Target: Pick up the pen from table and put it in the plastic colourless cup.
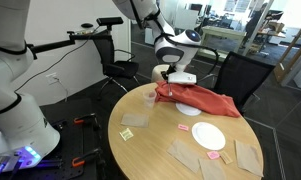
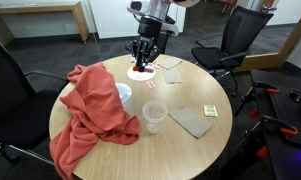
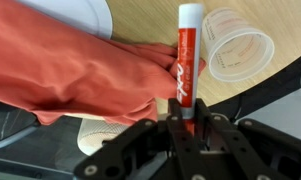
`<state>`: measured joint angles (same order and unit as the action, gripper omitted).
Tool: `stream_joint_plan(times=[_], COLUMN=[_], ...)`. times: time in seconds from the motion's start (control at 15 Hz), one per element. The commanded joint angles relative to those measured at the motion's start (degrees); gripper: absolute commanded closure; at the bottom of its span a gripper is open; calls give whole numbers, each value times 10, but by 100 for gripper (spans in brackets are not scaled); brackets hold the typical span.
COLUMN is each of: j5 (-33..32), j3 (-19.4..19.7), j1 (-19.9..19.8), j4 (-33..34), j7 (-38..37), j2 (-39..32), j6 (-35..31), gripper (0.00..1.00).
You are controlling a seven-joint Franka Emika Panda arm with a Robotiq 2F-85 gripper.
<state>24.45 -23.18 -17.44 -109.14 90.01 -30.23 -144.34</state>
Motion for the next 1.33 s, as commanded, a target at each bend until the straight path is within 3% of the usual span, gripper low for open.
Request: stream_joint_plan(times=[0.0,0.33,0.67,1.0,1.27], j5=[89,202,265,302,300], j3=[-19,15,74,125,147], j1=[-27,-18,8,37,63], j4=[-12,0,13,25,24], j7=[104,218,287,331,383], j2=[21,23,18,10,1], j6=[48,154,269,364,384], gripper=[95,95,95,95,95])
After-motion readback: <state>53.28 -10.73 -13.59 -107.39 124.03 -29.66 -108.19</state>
